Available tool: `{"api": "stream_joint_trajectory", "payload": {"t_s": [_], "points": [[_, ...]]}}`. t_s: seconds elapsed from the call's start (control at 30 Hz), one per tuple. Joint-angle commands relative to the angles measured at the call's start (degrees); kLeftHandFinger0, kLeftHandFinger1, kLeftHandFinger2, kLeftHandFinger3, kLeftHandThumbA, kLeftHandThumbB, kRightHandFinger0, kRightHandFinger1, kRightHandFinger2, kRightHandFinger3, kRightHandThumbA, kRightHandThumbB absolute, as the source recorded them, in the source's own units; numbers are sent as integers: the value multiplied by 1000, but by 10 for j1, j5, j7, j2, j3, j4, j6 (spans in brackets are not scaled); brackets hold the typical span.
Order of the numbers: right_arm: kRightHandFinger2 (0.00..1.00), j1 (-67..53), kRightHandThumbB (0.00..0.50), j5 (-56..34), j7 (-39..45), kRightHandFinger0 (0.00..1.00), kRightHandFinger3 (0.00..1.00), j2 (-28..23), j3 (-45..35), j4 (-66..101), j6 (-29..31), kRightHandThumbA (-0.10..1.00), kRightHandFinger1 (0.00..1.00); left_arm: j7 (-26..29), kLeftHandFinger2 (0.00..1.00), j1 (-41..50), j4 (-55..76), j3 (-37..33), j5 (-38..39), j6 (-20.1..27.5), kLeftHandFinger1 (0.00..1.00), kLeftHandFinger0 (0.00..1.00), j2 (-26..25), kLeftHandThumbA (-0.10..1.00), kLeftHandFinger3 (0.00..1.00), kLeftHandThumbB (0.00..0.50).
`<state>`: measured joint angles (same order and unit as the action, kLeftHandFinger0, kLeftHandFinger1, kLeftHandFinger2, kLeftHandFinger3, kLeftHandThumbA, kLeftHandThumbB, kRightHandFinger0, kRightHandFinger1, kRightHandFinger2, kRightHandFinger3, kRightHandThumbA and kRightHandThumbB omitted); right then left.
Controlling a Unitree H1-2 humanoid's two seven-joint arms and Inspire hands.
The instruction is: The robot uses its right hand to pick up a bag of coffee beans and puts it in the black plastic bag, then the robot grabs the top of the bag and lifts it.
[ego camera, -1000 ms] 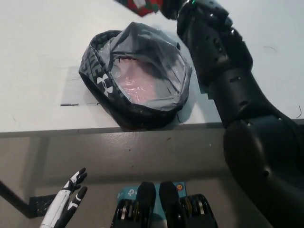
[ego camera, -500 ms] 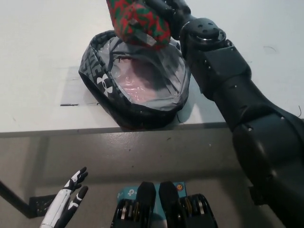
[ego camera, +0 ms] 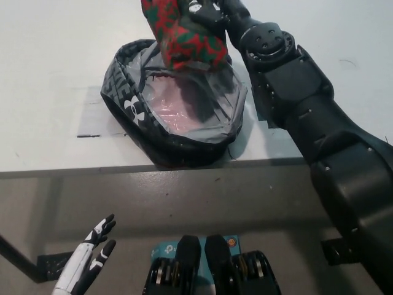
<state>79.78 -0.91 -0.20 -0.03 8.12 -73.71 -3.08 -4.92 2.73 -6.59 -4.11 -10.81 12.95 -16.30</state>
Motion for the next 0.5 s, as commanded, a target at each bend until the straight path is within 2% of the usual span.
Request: {"api": "stream_joint_trajectory", "payload": {"t_s": [0.0,0.03,0.07,0.17,0.23,0.3,0.4,0.47], "points": [[772,64,151,46,6,0,782,-10,26,19,48,-100,430,-6,1000,-7,16,4,-2,4,1000,1000,-13,1000,1000,266],[731,61,153,50,8,0,747,-9,30,22,57,-100,389,-8,1000,-7,16,5,2,4,1000,1000,-12,1000,1000,265],[733,60,152,52,13,0,740,-7,33,21,58,-100,387,-8,1000,-8,16,5,3,4,1000,1000,-12,1000,1000,271],[786,60,151,50,27,0,774,-4,35,18,54,-100,407,-9,1000,-11,15,4,1,0,1000,1000,-11,1000,1000,283],[802,59,166,61,25,1,763,-2,43,14,62,-100,430,-7,1000,-11,15,4,0,3,1000,1000,-11,1000,1000,286],[858,60,173,72,21,10,731,3,52,11,65,-100,496,-9,1000,-12,14,5,3,5,1000,1000,-10,1000,1000,289],[902,58,163,82,20,39,751,8,61,6,70,-100,540,-10,1000,-14,15,4,3,5,1000,1000,-11,1000,1000,287],[883,57,164,86,21,28,730,9,64,5,71,-100,530,-10,1000,-15,14,4,2,5,1000,1000,-11,1000,1000,288]]}}
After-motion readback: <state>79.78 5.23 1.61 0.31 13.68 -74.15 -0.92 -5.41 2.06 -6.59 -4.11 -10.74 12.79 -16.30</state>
